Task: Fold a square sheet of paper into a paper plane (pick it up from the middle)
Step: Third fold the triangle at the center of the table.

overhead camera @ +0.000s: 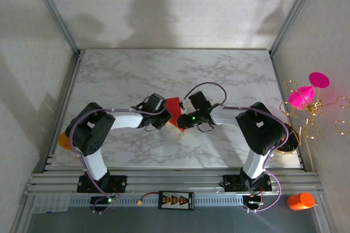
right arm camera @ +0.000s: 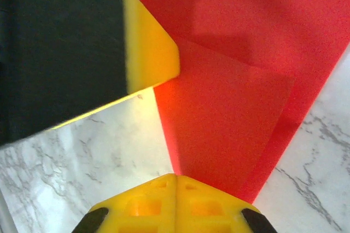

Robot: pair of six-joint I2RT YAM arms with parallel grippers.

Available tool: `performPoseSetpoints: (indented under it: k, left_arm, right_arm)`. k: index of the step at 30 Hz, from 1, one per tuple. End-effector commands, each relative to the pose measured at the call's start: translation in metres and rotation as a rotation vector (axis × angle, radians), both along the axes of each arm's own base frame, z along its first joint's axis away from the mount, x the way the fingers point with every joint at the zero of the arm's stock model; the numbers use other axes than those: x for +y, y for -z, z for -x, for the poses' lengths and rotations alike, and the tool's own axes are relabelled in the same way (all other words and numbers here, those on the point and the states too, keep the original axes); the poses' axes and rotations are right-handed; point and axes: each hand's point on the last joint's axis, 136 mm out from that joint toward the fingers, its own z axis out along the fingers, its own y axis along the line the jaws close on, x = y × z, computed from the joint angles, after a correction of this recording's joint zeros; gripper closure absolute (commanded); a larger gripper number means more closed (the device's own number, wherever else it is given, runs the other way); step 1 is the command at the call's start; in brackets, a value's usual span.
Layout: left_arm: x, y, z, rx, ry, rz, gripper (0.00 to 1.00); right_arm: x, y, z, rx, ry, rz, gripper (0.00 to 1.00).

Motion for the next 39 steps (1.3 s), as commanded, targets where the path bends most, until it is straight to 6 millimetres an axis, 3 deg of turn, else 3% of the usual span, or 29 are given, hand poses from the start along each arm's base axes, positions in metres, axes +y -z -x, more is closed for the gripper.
performPoseSetpoints:
  k: [1, 8, 12, 18, 27, 39]
  left_arm:
    - [0.0, 0.006, 0.004, 0.02, 0.03, -0.031, 0.88]
    - [-0.021, -0.047, -0.019, -0.176, 0.102, 0.046, 0.79]
    - [-0.025, -0.063, -0.016, -0.264, 0.152, 0.047, 0.78]
    - [-0.033, -0.051, 0.001, -0.281, 0.217, 0.026, 0.83]
    - [-0.024, -0.023, 0.008, -0.23, 0.202, -0.019, 0.91]
    - [-0.026, -0.001, 0.011, -0.187, 0.214, -0.022, 0.92]
  right_arm:
    - [-0.003, 0.01, 0.0, 0.014, 0.008, 0.048, 0.98]
    - [-0.02, 0.034, 0.004, 0.046, 0.049, 0.162, 0.99]
    - [-0.027, 0.042, 0.004, 0.059, 0.077, 0.204, 1.0]
    - [-0.029, 0.044, 0.006, 0.082, 0.095, 0.211, 1.0]
    - [-0.03, 0.044, 0.007, 0.092, 0.1, 0.22, 1.0]
    - [-0.034, 0.05, 0.012, 0.116, 0.094, 0.241, 1.0]
